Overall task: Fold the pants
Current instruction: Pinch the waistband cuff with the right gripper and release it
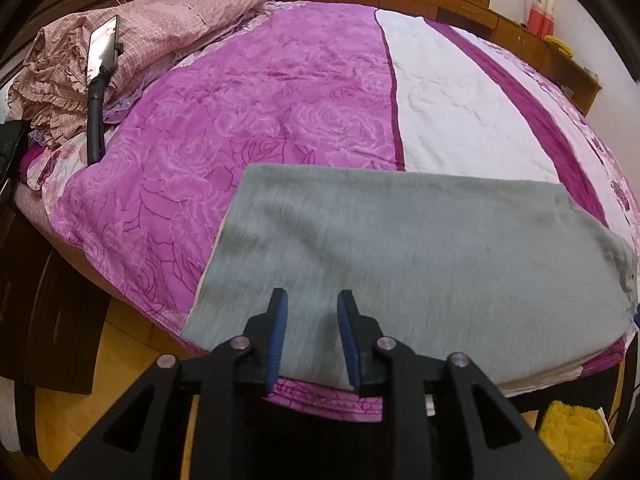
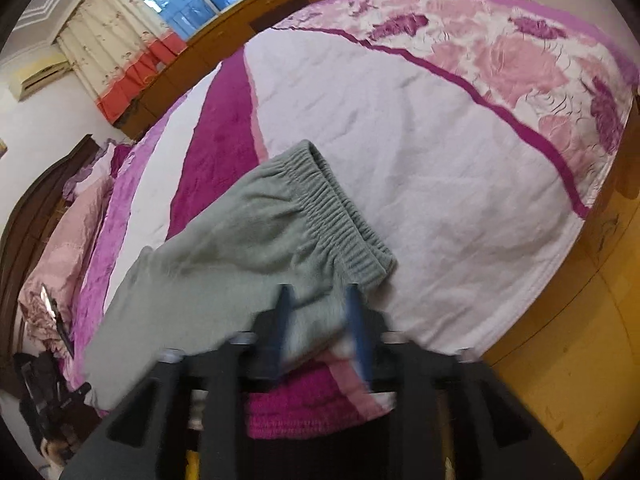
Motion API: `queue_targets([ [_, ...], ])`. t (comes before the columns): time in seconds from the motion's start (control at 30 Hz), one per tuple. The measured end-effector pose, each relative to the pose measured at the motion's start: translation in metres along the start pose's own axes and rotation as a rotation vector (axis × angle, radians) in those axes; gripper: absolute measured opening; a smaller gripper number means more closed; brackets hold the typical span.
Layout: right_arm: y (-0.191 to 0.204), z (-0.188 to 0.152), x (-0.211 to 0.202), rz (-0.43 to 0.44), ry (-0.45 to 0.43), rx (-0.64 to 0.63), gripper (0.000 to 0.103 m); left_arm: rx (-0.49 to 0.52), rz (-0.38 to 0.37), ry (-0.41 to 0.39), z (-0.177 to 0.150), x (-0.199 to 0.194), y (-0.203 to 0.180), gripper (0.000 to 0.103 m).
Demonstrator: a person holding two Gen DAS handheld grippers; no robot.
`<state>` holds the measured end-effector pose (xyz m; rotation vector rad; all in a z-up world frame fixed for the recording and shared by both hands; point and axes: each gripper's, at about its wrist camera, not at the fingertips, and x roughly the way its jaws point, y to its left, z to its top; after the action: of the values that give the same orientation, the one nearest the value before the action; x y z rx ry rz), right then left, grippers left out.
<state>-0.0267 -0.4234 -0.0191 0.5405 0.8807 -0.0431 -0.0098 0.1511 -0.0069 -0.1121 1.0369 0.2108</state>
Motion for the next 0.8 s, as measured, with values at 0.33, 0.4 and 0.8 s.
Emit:
queue_targets([
  [0.33,-0.024,-0.004,0.021,0.015,0.01,0.123,0.047,-0.014,0.028,0.05,-0.007,0.019,0.001,0.03],
  [0.4,-0.029,-0.006,0.032,0.038,0.019,0.175,0.048,-0.004,0.038,0.051,-0.007,0.02,-0.001,0.03],
  [0.8,-0.039,-0.013,0.035,0.126,-0.066,0.31,0.05,0.0,0.04,0.057,-0.005,0.023,-0.001,0.031],
])
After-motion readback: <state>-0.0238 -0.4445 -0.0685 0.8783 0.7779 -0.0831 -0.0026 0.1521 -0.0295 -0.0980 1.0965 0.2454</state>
